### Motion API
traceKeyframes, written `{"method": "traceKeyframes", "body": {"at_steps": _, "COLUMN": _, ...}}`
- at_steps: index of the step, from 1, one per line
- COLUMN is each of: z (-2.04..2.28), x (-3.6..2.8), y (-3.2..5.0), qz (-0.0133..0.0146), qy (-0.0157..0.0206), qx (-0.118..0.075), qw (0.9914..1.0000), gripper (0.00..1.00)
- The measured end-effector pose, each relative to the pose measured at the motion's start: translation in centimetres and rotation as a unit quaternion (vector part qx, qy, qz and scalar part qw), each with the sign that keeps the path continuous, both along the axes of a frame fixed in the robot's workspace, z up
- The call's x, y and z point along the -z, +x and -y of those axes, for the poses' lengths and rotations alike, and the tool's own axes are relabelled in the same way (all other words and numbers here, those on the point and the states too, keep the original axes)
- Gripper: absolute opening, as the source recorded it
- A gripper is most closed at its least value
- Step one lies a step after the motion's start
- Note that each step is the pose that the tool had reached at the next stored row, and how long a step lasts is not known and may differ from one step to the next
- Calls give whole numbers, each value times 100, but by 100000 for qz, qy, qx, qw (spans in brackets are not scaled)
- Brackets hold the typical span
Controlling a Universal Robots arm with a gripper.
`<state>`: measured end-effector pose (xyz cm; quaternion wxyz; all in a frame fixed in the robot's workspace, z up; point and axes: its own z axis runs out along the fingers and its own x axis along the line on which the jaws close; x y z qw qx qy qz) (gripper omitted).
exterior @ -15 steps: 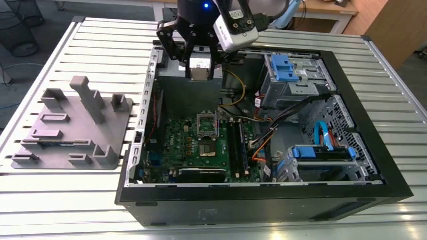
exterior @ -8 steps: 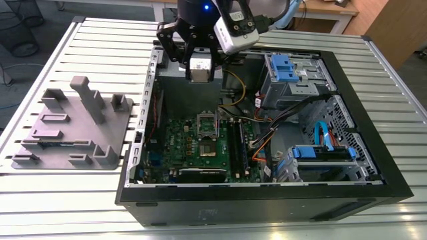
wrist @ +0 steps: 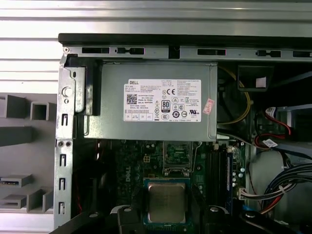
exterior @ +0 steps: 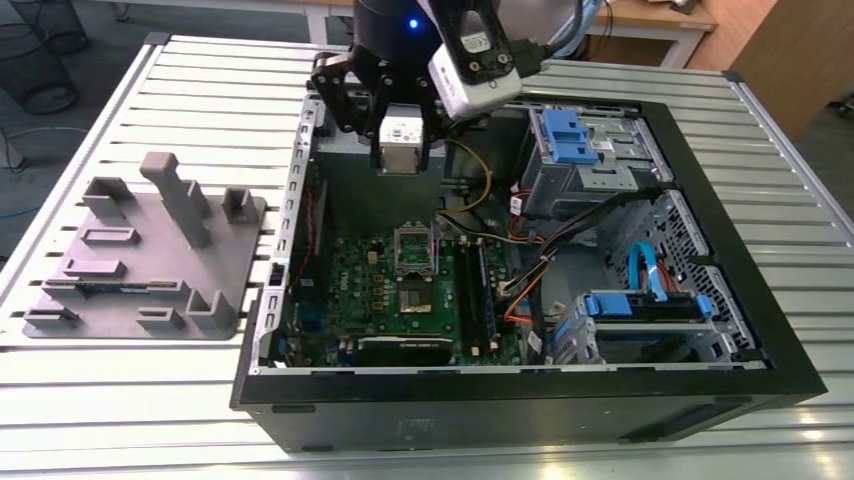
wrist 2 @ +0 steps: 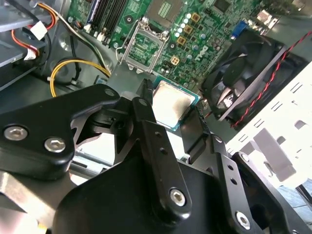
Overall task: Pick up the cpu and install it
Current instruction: 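Pick up the cpu and move it towards the insertion slot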
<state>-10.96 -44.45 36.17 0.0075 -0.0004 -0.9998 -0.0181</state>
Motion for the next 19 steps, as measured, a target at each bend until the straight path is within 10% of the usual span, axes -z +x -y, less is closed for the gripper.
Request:
{"method": "traceKeyframes", "body": {"at_steps": 11, "z": 180, "x": 1, "y": 0, "qz": 3, "qy": 5, "qx": 1, "qw": 100000, "gripper": 47}}
{"method": "traceKeyframes", "body": {"at_steps": 19, "z": 199, "x": 1, "y": 0, "qz": 0, "qy": 2, "qx": 3, "qw": 100000, "gripper": 47}}
